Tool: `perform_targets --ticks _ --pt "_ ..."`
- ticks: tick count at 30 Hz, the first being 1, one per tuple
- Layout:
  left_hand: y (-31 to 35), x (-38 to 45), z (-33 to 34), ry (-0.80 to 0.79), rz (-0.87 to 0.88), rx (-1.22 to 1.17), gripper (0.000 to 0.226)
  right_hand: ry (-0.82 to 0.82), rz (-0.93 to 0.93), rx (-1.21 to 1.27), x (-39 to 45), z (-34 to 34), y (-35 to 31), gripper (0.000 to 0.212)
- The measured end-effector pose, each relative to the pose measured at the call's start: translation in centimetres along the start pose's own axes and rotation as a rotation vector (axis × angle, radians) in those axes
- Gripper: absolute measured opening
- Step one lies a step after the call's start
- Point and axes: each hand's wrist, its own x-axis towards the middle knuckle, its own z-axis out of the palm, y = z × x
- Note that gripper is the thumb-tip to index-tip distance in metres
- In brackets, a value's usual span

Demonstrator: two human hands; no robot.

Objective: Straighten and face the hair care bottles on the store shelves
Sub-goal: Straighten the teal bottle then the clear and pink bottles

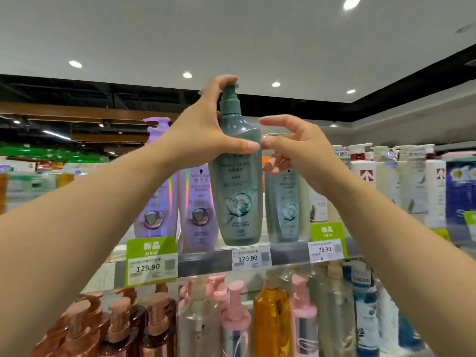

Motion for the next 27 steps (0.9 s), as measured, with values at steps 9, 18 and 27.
perform_targets --ticks 9,18,27 --pt "-3.0 1.7 4.8 -0.004 0.029 0.191 0.102 -0.015 0.061 -0.101 -1.7 -2.6 4.6 0.026" --pt "-4.4 1.8 7.0 -0.12 0.03 0.429 0.101 -0.084 0.028 -0.034 -4.9 -3.0 7.4 0.022" --pt "-5.1 3.9 6.7 -0.247 -0.157 0.639 0.101 -0.026 0.121 0.101 -10.5 -2.9 10.6 0.018"
